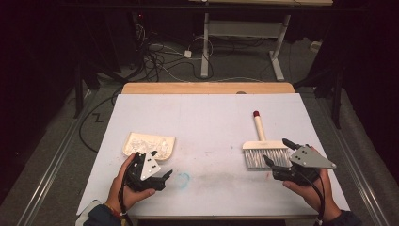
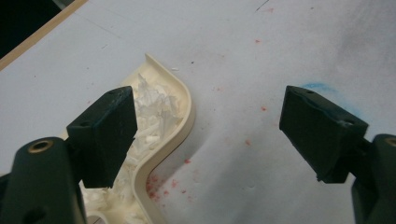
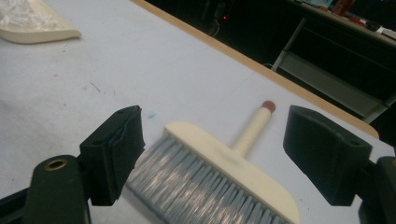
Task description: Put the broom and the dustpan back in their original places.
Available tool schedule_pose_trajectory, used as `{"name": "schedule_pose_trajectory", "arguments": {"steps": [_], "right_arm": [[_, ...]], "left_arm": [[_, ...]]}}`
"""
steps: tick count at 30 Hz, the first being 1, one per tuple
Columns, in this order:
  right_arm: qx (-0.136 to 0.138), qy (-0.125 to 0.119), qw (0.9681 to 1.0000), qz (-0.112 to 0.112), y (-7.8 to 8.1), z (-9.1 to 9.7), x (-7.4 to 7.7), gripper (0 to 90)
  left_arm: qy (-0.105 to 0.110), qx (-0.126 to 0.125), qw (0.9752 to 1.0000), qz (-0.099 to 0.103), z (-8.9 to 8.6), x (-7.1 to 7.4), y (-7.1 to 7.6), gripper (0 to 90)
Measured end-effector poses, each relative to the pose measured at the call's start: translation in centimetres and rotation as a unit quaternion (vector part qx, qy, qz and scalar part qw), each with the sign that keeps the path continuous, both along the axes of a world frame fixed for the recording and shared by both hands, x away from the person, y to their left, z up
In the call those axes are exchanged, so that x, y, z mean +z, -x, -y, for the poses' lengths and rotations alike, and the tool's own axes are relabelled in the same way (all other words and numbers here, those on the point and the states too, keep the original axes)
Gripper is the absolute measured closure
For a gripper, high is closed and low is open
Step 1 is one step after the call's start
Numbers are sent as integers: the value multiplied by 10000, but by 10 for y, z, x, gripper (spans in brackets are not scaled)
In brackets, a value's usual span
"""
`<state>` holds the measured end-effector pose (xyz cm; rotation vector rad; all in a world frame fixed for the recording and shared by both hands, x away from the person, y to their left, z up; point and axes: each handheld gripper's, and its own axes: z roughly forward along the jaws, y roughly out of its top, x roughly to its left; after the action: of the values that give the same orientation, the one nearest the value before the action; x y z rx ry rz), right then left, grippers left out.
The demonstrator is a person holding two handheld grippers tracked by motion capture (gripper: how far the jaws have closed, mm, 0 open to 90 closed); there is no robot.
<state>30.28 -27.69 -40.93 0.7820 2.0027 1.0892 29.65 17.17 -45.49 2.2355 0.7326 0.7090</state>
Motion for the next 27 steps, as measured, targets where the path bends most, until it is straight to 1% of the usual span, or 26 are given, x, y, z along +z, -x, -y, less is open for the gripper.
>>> {"name": "schedule_pose_trajectory", "arguments": {"steps": [2, 4, 6, 9, 11, 13, 15, 17, 19, 22, 24, 27], "right_arm": [[-1, 22, 10000, -43, 2, 2, -3, 206], [-41, 57, 10000, -20, 5, 4, -6, 203], [-11, 3, 10000, -47, 8, 8, -10, 200], [-89, 33, 9999, -62, 12, 12, -16, 170], [-124, -28, 9999, -112, 14, 15, -20, 164], [-189, -50, 9998, -100, 16, 19, -25, 162], [-269, -85, 9995, -138, 18, 21, -29, 162], [-292, -138, 9994, -160, 20, 23, -33, 162], [-253, -109, 9993, -242, 22, 25, -39, 162], [-209, 51, 9992, -347, 23, 26, -46, 164], [-182, 24, 9992, -360, 23, 25, -47, 164], [-102, 18, 9996, -250, 23, 24, -44, 164]], "left_arm": [[-5, -4, 10000, -3, 0, 0, -1, 188], [10, -8, 10000, 19, 0, 1, -1, 188], [21, 7, 10000, 26, 0, 1, -1, 188], [51, 13, 10000, 34, 0, 1, -3, 188], [64, -5, 10000, 42, 0, 2, -3, 188], [59, 13, 10000, 42, 0, 1, -4, 188], [111, 10, 9999, 44, -1, 1, -5, 188], [119, 26, 9999, 70, -1, 2, -4, 188], [120, 29, 9999, 80, -2, 2, -5, 188], [114, 35, 9999, 89, -3, 1, -5, 188], [102, 43, 9999, 85, -2, 1, -5, 188], [68, 39, 9999, 82, -1, 0, -4, 188]]}}
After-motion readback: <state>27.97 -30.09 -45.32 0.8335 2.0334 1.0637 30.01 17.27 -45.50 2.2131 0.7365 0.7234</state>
